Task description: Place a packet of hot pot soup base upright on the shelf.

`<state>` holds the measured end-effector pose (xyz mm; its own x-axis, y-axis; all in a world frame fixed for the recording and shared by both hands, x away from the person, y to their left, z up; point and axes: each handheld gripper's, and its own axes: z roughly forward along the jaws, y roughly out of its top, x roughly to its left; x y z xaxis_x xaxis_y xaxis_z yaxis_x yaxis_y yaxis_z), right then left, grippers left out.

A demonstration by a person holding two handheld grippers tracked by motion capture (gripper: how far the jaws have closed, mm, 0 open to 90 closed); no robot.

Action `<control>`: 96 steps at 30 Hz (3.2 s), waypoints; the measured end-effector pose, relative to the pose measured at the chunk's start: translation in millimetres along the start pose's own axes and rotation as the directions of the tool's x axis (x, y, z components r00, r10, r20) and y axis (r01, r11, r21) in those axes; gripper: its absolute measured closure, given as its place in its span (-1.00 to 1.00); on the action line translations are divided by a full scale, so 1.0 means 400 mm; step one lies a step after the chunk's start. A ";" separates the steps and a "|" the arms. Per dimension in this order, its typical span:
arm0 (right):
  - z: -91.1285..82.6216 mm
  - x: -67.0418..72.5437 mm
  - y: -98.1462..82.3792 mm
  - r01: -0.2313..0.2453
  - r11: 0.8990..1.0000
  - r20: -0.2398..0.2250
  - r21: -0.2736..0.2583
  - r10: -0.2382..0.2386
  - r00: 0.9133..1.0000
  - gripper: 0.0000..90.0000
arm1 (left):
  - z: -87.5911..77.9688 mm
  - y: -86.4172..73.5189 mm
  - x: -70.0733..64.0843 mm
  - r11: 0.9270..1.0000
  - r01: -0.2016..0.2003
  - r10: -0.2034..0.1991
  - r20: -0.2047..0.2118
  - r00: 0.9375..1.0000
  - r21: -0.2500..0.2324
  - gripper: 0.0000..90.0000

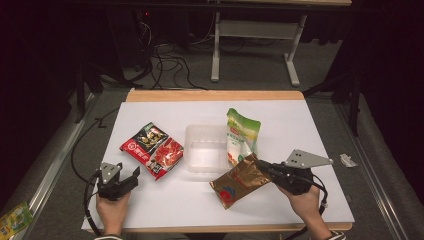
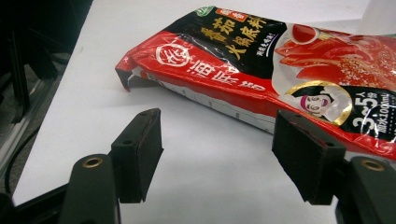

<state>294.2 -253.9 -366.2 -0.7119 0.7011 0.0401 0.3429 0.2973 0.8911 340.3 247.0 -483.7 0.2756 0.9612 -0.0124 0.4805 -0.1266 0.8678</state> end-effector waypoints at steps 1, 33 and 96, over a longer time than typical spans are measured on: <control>-0.003 0.000 0.005 0.010 1.000 0.000 -0.003 -0.010 1.000 1.00 | 0.001 0.000 -0.001 1.000 -0.001 0.001 -0.002 1.000 0.000 -0.25; -0.043 -0.010 0.064 0.040 0.998 0.009 -0.038 -0.039 0.999 1.00 | 0.002 0.000 0.000 1.000 -0.003 0.003 0.001 1.000 0.003 -0.25; 0.025 -0.069 0.253 -0.084 0.993 -0.043 -0.077 0.081 0.996 1.00 | 0.008 0.003 0.000 0.999 0.002 -0.002 -0.014 1.000 0.035 -0.24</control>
<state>354.8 -236.7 -281.7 -0.7075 0.6945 0.1311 0.3530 0.1866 0.9168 343.5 246.0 -484.2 0.2632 0.9647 -0.0069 0.5098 -0.1331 0.8500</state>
